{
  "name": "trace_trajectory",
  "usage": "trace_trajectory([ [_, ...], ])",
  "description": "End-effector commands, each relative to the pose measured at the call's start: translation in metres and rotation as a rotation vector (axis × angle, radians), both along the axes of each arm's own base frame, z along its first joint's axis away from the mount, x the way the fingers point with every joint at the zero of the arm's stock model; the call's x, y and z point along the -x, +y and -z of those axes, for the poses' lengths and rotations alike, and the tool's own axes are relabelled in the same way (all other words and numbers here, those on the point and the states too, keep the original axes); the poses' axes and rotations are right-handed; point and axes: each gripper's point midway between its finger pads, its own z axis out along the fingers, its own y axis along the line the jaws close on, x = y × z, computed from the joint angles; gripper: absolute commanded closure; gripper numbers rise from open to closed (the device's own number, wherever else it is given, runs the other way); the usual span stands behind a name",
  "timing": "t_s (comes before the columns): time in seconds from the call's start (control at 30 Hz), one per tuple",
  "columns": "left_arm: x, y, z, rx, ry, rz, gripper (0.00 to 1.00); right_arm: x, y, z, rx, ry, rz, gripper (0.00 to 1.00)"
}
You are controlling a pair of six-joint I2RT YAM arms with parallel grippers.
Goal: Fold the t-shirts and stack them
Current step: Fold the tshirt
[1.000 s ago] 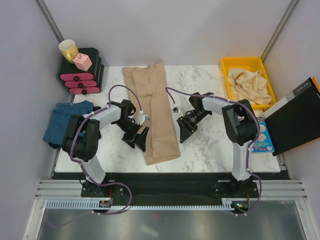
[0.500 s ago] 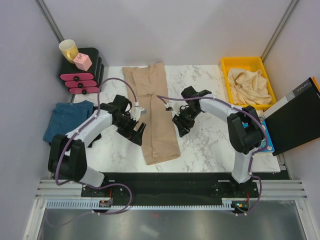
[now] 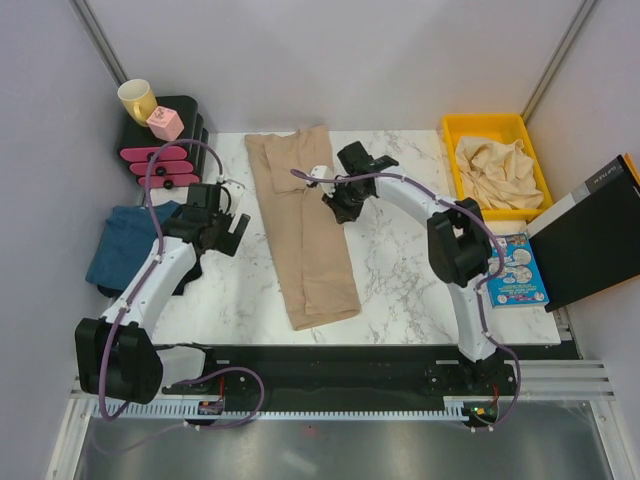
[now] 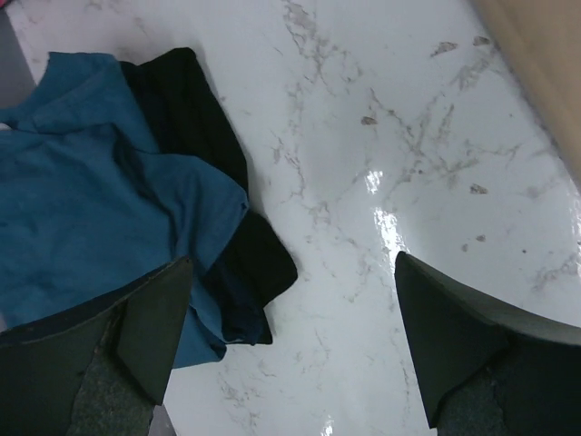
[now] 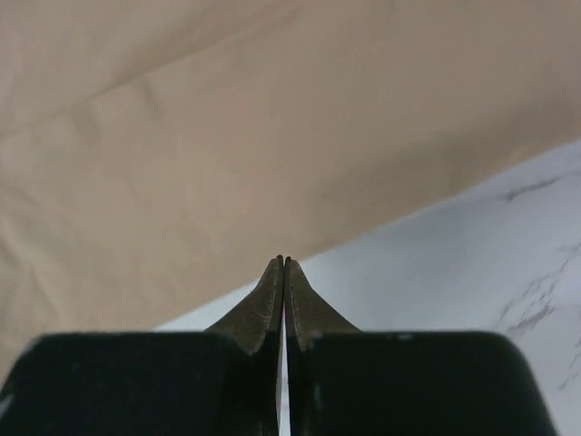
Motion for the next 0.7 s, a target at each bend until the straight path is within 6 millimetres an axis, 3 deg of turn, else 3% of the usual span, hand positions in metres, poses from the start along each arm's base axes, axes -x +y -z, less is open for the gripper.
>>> trace_trajectory([
  [0.0, -0.029, 0.021, -0.037, -0.081, -0.142, -0.059, 0.0, -0.041, 0.041, -0.004, -0.066, -0.093, -0.008, 0.98],
  [0.17, -0.036, 0.022, -0.044, -0.091, -0.15, -0.05, 0.0, -0.078, 0.06, 0.018, -0.072, -0.132, 0.024, 1.0],
  [0.27, -0.041, 0.021, -0.042, -0.092, -0.137, -0.043, 0.0, -0.09, 0.063, 0.029, -0.06, -0.155, 0.043, 1.0],
  [0.43, -0.048, 0.014, -0.037, -0.064, -0.115, -0.029, 0.01, -0.087, 0.056, 0.044, -0.032, -0.146, 0.059, 1.0],
  [0.5, -0.052, 0.011, -0.037, -0.057, -0.111, -0.022, 0.01, -0.081, 0.047, 0.058, -0.006, -0.124, 0.068, 1.0],
  [0.67, -0.06, 0.008, -0.04, -0.045, -0.113, -0.016, 0.01, -0.064, 0.026, 0.066, 0.001, -0.061, 0.118, 1.0],
])
